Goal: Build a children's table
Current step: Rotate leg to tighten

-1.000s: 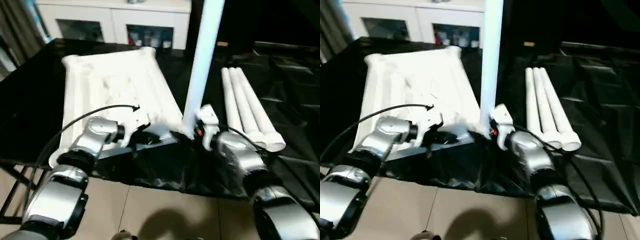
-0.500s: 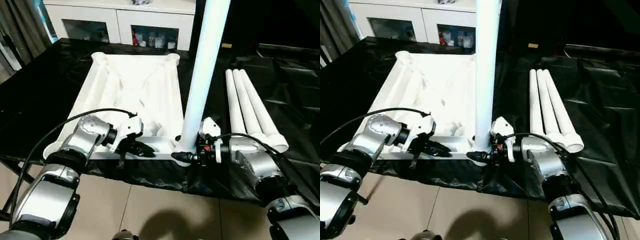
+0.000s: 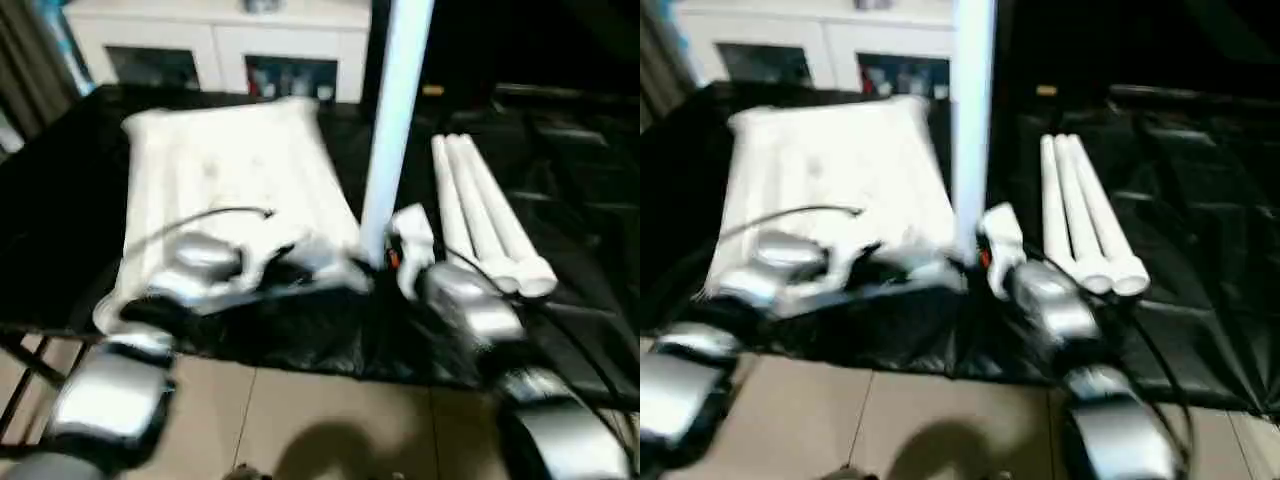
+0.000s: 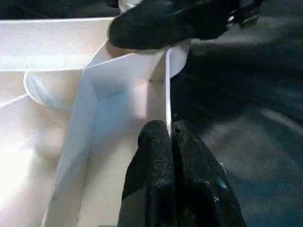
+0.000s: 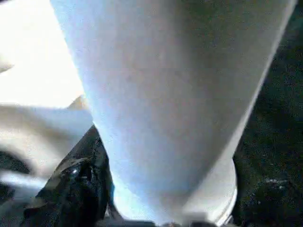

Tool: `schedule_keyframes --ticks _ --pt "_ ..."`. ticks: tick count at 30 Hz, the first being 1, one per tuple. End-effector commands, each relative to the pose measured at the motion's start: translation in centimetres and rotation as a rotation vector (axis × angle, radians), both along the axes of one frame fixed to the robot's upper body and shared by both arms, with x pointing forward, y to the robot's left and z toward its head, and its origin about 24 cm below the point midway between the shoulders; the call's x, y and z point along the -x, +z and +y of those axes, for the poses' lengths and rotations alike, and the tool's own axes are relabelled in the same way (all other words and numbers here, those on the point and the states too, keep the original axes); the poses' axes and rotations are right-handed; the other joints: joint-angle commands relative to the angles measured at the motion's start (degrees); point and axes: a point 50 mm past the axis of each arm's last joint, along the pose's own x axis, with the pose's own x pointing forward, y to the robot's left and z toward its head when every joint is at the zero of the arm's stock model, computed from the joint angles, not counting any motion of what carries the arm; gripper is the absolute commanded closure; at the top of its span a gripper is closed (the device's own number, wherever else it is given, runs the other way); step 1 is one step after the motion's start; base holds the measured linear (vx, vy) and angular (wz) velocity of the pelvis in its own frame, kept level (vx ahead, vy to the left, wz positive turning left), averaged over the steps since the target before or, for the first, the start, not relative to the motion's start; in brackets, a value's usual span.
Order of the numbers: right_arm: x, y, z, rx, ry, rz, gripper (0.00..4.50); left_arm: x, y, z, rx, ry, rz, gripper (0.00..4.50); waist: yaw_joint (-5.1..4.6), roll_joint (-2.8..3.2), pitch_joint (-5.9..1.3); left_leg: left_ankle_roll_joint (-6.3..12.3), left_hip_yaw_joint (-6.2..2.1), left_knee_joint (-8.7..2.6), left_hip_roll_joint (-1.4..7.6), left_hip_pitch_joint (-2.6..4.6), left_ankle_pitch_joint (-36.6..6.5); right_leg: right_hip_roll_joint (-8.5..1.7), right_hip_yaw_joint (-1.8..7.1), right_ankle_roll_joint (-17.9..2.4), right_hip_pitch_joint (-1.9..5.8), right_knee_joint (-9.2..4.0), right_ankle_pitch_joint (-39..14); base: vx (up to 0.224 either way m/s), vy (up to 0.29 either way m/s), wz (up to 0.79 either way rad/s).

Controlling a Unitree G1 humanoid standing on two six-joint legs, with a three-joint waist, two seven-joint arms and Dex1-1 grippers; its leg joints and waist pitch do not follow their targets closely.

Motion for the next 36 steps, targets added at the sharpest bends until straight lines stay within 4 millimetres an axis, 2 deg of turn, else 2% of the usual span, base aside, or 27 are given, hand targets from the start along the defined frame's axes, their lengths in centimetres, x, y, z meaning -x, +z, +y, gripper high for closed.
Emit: schedule_keyframes --ticks 1,2,3,4,6,9,10,12,13,14,16,20,25,26,27,28,33,36 --pt "0.7 -1.6 1.6 0.042 -0.002 0.054 1.74 -0.2 0.6 -2.0 0.013 -0.012 -0.051 4.50 0.11 -0.08 -4.08 1.00 -0.92 -3.91 2.32 0.46 -8.5 -5.57 3.21 -12.2 3.12 -4.36 -10.5 0.000 0.000 0.00" --pt "0.7 -1.5 1.6 0.041 -0.003 0.052 1.74 -0.2 0.5 -2.1 0.013 -0.012 -0.052 4.50 0.15 -0.04 -4.17 1.54 -0.88 -3.86 2.34 0.41 -7.8 -5.48 3.17 -12.4 3.16 -4.15 -8.4 0.000 0.000 0.00" --pt "0.6 -1.3 1.7 0.025 -0.008 0.036 1.18 0.1 0.2 -2.3 0.011 -0.031 -0.047 4.50 0.12 -0.08 -4.09 1.80 -0.88 -3.90 2.36 0.38 -7.7 -5.42 3.13 -12.6 3.16 -4.13 -7.8 0.000 0.000 0.00" --pt "0.5 -1.3 1.8 0.022 -0.011 0.033 1.04 0.2 0.1 -2.4 0.010 -0.034 -0.045 4.50 0.16 -0.03 -4.18 2.31 -0.82 -3.81 2.37 0.41 -7.5 -5.45 3.13 -12.9 3.21 -4.04 -6.6 0.000 0.000 0.00" --pt "0.5 -1.2 1.8 0.007 -0.005 0.028 0.98 0.3 0.0 -2.3 0.005 -0.041 -0.048 4.50 0.17 0.12 -4.14 2.69 -0.82 -3.84 2.41 0.39 -7.7 -5.40 3.07 -13.3 3.21 -3.96 -5.9 0.000 0.000 0.00" --pt "0.1 -0.5 1.7 -0.023 0.029 -0.007 0.61 0.6 -0.2 -1.9 -0.013 -0.080 -0.054 4.50 0.16 0.12 -4.16 2.86 -0.84 -3.88 2.50 0.46 -8.8 -5.56 3.08 -13.6 3.30 -4.01 -6.3 0.000 0.000 0.00" --pt "0.1 -0.2 1.5 -0.033 0.064 -0.021 0.57 0.7 -0.2 -1.6 -0.015 -0.105 -0.052 4.50 0.15 0.29 -4.10 2.88 -0.83 -3.86 2.50 0.42 -9.3 -5.54 3.10 -13.6 3.30 -4.09 -6.9 0.000 0.000 0.00" --pt "0.2 0.1 1.3 -0.031 0.134 -0.042 0.57 0.9 -0.2 -1.2 -0.022 -0.143 -0.044 4.50 0.28 0.22 -4.18 3.28 -0.78 -3.79 2.51 0.18 -8.7 -5.36 3.00 -13.7 3.59 -3.85 -5.5 0.000 0.000 0.00" --pt "0.4 0.2 1.1 -0.023 0.216 -0.053 0.57 1.1 -0.2 -0.7 -0.026 -0.188 -0.035 4.50 0.38 0.28 -4.26 3.71 -0.73 -3.69 2.60 0.17 -7.6 -5.28 2.95 -14.1 3.55 -3.57 -3.5 0.000 0.000 0.00" --pt "0.4 0.2 1.1 -0.023 0.216 -0.053 0.57 1.1 -0.2 -0.7 -0.026 -0.188 -0.035 4.50 0.47 0.35 -4.36 4.27 -0.72 -3.57 2.67 0.14 -7.1 -5.30 2.89 -14.6 3.58 -3.33 -1.8 0.000 0.000 0.00" --pt "1.0 0.3 0.7 -0.027 0.355 -0.059 0.57 1.5 -0.1 0.0 -0.022 -0.244 -0.006 4.50 0.52 0.32 -4.33 4.92 -0.69 -3.52 2.66 0.11 -7.0 -5.28 2.82 -15.1 3.57 -3.20 -0.6 0.000 0.000 0.00" --pt "2.4 0.2 -0.2 -0.032 0.583 -0.034 0.57 1.8 0.1 1.1 -0.033 -0.306 0.034 4.50 0.81 0.33 -4.29 6.03 -0.68 -3.49 2.78 0.26 -8.2 -5.33 2.81 -15.5 3.56 -3.35 -1.2 0.000 0.000 0.00" --pt "3.8 -0.2 -1.3 0.008 0.765 0.007 0.57 1.9 0.2 2.3 -0.067 -0.352 0.058 4.50 1.58 0.17 -4.02 4.70 -0.69 -3.69 2.89 0.56 -10.1 -5.47 2.94 -14.6 3.35 -3.97 -6.5 0.000 0.000 0.00" --pt "4.0 -0.2 -1.5 0.007 0.789 0.019 0.83 2.0 0.2 2.5 -0.071 -0.358 0.065 4.50 1.69 0.24 -4.06 4.52 -0.74 -3.78 3.02 0.57 -9.9 -5.54 2.98 -14.5 3.30 -3.93 -6.8 0.000 0.000 0.00" --pt "4.0 -0.2 -1.5 0.007 0.791 0.020 0.90 2.0 0.2 2.5 -0.071 -0.360 0.066 4.50 1.70 0.20 -4.08 4.35 -0.78 -3.81 3.01 0.51 -9.7 -5.50 2.94 -14.5 3.34 -3.89 -7.0 0.000 0.000 0.00" --pt "4.3 -0.1 -1.9 0.006 0.821 0.035 0.90 2.1 0.3 2.9 -0.085 -0.383 0.080 4.50 1.68 0.53 -4.07 4.13 -0.78 -3.83 3.02 0.60 -9.9 -5.43 2.95 -14.4 3.24 -4.02 -7.1 0.000 0.000 0.00" --pt "4.7 0.3 -2.3 -0.014 0.867 0.053 1.32 2.1 0.5 3.4 -0.093 -0.403 0.093 4.50 1.77 0.39 -4.24 4.41 -0.83 -3.71 2.94 0.49 -8.9 -5.43 2.89 -14.8 3.38 -3.72 -4.7 0.000 0.000 0.00" --pt "4.8 0.3 -2.2 -0.029 0.871 0.063 1.58 2.2 0.4 3.5 -0.094 -0.406 0.102 4.50 1.76 0.35 -4.18 4.01 -0.86 -3.79 2.98 0.53 -9.5 -5.53 2.86 -14.8 3.33 -3.87 -6.2 0.000 0.000 0.00"
